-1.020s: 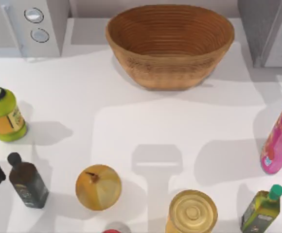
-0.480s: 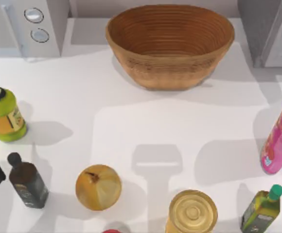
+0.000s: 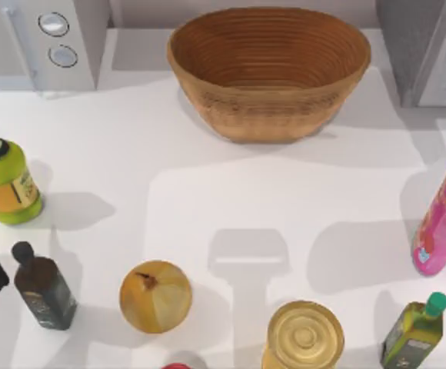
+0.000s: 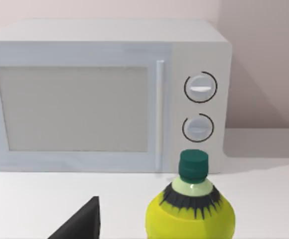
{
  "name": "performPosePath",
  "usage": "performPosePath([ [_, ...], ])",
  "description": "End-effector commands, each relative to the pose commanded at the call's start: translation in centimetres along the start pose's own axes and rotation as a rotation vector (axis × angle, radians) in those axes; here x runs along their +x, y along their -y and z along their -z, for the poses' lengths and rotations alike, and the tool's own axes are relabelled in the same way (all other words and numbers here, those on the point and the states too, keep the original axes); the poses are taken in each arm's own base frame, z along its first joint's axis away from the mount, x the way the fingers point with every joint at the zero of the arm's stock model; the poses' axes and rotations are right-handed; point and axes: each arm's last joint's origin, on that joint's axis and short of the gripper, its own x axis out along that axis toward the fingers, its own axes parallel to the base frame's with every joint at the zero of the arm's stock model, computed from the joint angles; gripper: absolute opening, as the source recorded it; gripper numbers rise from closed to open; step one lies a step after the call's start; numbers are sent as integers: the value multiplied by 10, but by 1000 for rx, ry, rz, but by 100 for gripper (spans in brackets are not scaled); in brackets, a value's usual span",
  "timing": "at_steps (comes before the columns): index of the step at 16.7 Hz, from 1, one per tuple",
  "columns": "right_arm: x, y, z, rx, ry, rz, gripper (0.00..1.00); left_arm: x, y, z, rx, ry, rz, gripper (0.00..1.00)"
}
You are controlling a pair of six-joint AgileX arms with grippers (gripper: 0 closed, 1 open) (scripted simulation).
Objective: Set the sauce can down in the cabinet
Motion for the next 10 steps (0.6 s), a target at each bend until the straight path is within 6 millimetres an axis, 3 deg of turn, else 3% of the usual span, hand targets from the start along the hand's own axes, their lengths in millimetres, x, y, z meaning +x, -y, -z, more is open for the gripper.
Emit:
performPosePath([
  [10,0,0,0,0,0,0,90,0,0,0,0,0,0,100],
])
